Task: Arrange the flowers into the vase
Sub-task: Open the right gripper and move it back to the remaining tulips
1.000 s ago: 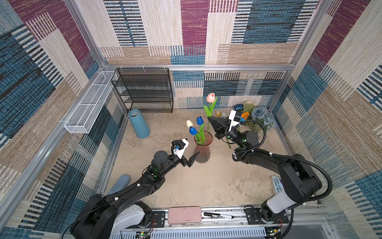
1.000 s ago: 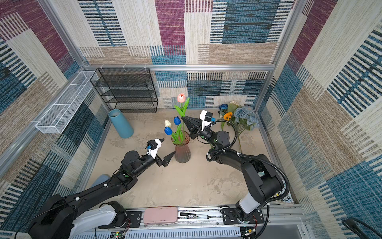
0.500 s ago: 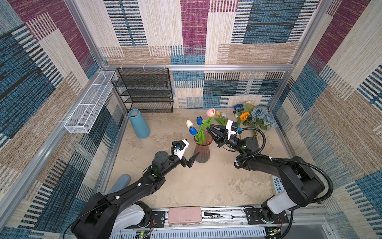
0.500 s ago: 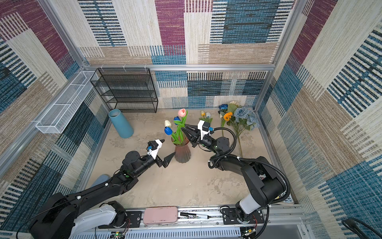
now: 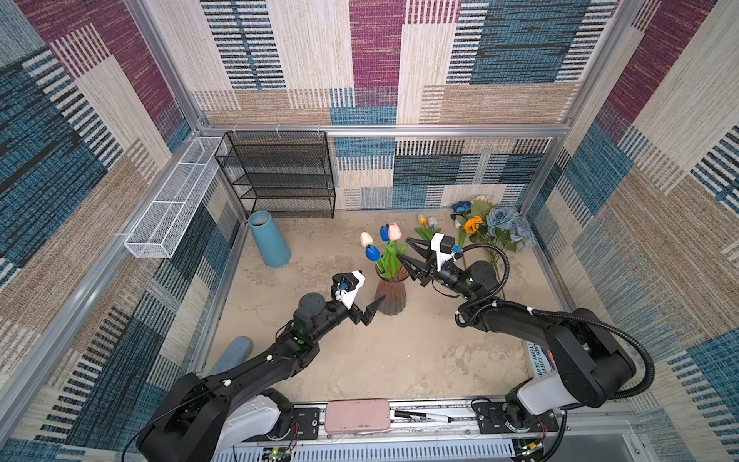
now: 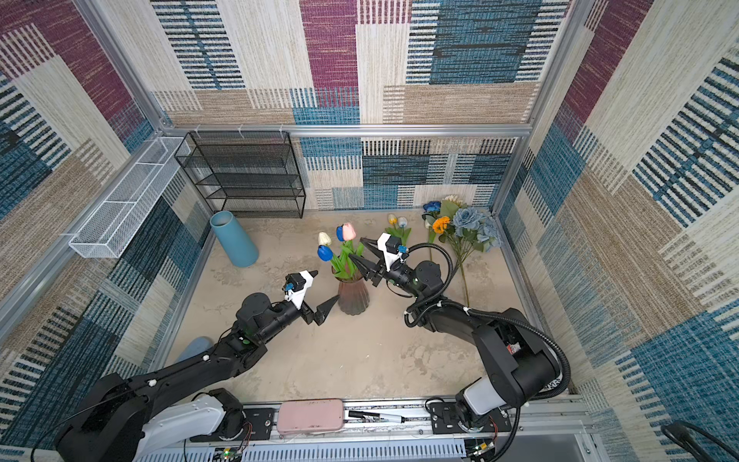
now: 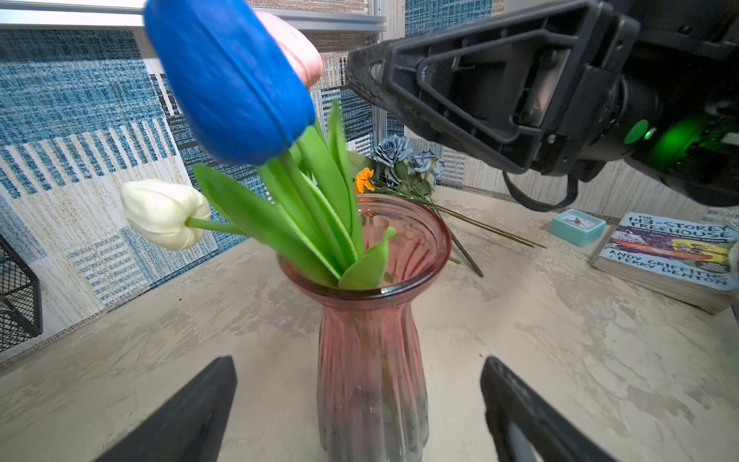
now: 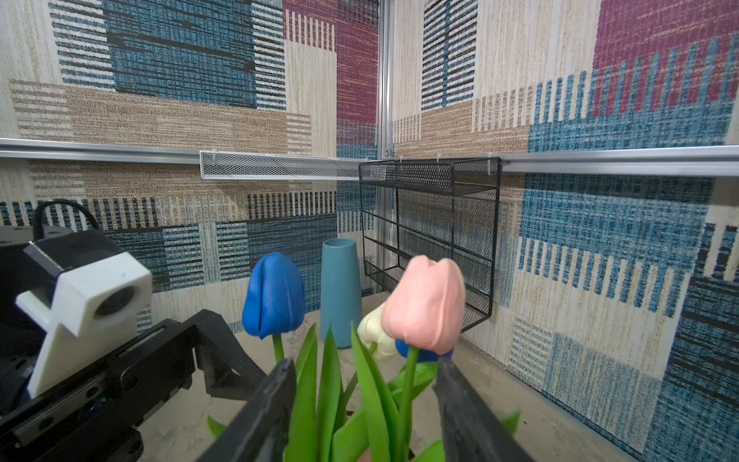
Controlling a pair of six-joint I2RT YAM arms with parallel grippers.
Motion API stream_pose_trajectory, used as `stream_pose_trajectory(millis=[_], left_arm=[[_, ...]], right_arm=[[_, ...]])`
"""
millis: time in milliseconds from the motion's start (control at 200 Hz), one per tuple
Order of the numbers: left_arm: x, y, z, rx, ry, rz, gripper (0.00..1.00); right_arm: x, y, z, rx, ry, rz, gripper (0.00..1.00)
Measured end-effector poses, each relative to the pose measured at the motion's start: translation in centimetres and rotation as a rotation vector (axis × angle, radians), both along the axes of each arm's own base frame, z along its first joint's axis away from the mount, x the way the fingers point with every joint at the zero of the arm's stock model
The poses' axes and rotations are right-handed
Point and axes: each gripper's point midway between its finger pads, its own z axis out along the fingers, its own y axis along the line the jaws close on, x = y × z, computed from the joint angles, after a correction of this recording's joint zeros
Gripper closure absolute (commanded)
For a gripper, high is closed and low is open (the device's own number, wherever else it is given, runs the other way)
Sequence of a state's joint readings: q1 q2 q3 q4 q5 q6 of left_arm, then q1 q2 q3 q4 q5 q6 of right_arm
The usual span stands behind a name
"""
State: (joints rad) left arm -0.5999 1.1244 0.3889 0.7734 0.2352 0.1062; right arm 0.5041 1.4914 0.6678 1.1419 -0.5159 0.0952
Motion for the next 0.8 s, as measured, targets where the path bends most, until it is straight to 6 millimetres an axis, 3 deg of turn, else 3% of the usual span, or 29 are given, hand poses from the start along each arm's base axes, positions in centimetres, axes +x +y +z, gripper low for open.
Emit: stream_pose_trajectory(millis=[130, 295, 451, 546, 701, 731, 766, 796], left_arm=[[-0.2, 0.1, 0.6, -0.009, -0.014, 0.000, 0.02], [-0.5, 0.4, 1.9, -0.027, -0.042, 0.000, 0.02], [-1.0, 0.7, 2.9, -0.037, -0.058, 0.000, 0.01], [-1.5, 1.1, 2.8, -0.040, -0.062, 0.002, 0.01], [-1.9, 1.9, 0.5, -0.011, -0.018, 0.032, 0.01], [-1.8, 2.1, 0.2, -0.006, -0.012, 0.041, 0.01], [-1.7, 2.2, -0.2, 0.000, -0.003, 0.049, 0.01], [-1.7, 2.2, -0.5, 0.006, 0.004, 0.049, 0.01]], right_arm=[[-0.7, -0.5, 0.9, -0.006, -0.018, -0.009, 0.27], [-1.8, -1.9, 3.8, 0.026, -0.056, -0.055, 0.25], [-0.4, -3.5, 6.1, 0.061, -0.066, -0.188, 0.24], [3.2, -5.0, 6.1, 0.050, -0.013, -0.334, 0.31], [12.5, -8.9, 3.7, -0.003, 0.186, -0.576, 0.42], [14.4, -9.7, 2.8, -0.017, 0.233, -0.609, 0.46], [17.9, -11.8, 0.2, -0.046, 0.343, -0.682, 0.53], [19.2, -12.7, -1.0, -0.062, 0.395, -0.713, 0.56]])
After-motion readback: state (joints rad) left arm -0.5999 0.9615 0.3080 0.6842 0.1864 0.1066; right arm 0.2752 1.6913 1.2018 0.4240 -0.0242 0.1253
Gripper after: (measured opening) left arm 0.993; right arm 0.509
